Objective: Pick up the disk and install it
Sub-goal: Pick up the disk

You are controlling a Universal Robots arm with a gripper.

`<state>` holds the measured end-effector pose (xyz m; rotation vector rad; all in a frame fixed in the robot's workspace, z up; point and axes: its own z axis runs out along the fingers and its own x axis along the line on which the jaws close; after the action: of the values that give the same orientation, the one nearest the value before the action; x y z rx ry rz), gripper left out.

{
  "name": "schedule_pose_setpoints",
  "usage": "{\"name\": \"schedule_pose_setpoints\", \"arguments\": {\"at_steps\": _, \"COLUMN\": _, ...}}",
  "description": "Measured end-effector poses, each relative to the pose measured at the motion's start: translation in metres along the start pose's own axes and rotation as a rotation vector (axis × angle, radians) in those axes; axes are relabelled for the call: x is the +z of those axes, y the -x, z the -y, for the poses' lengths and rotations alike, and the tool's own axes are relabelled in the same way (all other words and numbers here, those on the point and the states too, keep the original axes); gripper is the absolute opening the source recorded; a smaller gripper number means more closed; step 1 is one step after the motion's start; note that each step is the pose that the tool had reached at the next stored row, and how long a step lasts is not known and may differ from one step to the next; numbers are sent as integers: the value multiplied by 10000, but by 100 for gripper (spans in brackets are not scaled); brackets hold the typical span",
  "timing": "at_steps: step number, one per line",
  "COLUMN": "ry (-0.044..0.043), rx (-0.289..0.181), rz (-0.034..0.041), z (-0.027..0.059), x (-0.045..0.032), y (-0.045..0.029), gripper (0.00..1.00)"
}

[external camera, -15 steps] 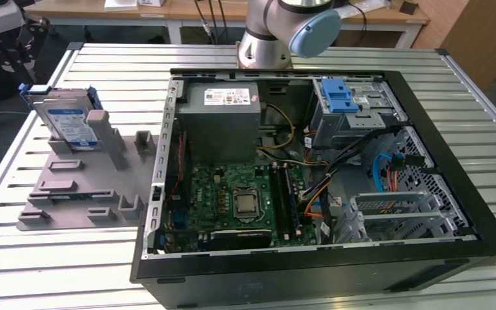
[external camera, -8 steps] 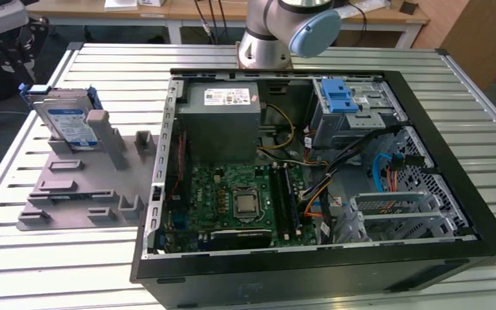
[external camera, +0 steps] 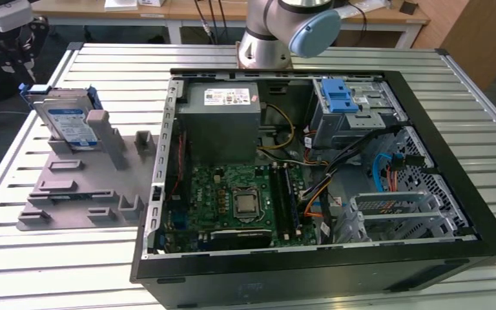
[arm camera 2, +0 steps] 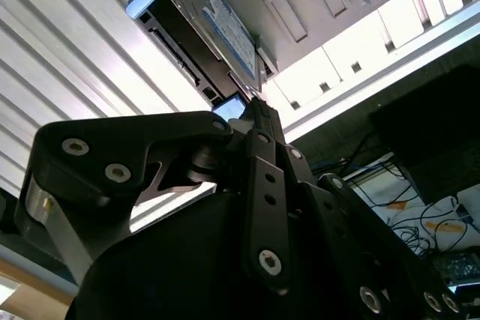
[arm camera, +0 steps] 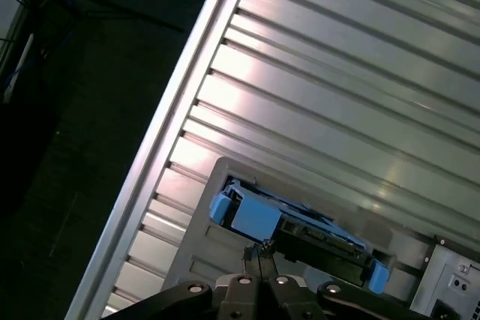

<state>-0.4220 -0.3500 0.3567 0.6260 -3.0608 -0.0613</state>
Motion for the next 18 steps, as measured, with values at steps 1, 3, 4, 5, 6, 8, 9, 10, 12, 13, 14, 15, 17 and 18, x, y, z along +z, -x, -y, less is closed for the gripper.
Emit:
{"name": "schedule_pose_setpoints", "arguments": {"at_steps": 1, "ry": -1, "rx": -86, "rz": -4, "z": 0, "x": 0, "y": 0, "gripper": 11}}
{"name": "schedule_pose_setpoints", "arguments": {"at_steps": 3, "ry": -2, "rx": -258, "rz": -11, "z": 0, "x": 0, "y": 0, "gripper": 11}}
{"name": "schedule_pose_setpoints", "arguments": {"at_steps": 4, "ry": -3, "rx": -344, "rz": -16, "z": 0, "x": -1, "y": 0, "gripper": 11}}
{"name": "schedule_pose_setpoints", "arguments": {"at_steps": 5, "ry": -4, "rx": -427, "rz": -18, "z": 0, "x": 0, "y": 0, "gripper": 11}}
{"name": "schedule_pose_setpoints", "arguments": {"at_steps": 6, "ry": -4, "rx": -511, "rz": -22, "z": 0, "x": 0, "y": 0, "gripper": 11}}
{"name": "schedule_pose_setpoints", "arguments": {"at_steps": 8, "ry": -6, "rx": -705, "rz": -30, "z": 0, "x": 0, "y": 0, "gripper": 11}}
{"name": "schedule_pose_setpoints", "arguments": {"at_steps": 9, "ry": -7, "rx": -801, "rz": -34, "z": 0, "x": 0, "y": 0, "gripper": 11}}
{"name": "schedule_pose_setpoints", "arguments": {"at_steps": 10, "ry": -8, "rx": -895, "rz": -37, "z": 0, "x": 0, "y": 0, "gripper": 11}}
{"name": "schedule_pose_setpoints", "arguments": {"at_steps": 12, "ry": -9, "rx": -1086, "rz": -45, "z": 0, "x": 0, "y": 0, "gripper": 11}}
{"name": "schedule_pose_setpoints", "arguments": {"at_steps": 13, "ry": -10, "rx": -1178, "rz": -50, "z": 0, "x": 0, "y": 0, "gripper": 11}}
{"name": "schedule_pose_setpoints", "arguments": {"at_steps": 14, "ry": -11, "rx": -1273, "rz": -54, "z": 0, "x": 0, "y": 0, "gripper": 11}}
{"name": "schedule_pose_setpoints", "arguments": {"at_steps": 15, "ry": -12, "rx": -1374, "rz": -58, "z": 0, "x": 0, "y": 0, "gripper": 11}}
{"name": "schedule_pose_setpoints", "arguments": {"at_steps": 17, "ry": -13, "rx": -1558, "rz": -66, "z": 0, "x": 0, "y": 0, "gripper": 11}}
{"name": "schedule_pose_setpoints", "arguments": {"at_steps": 18, "ry": -14, "rx": -1657, "rz": -70, "z": 0, "x": 0, "y": 0, "gripper": 11}}
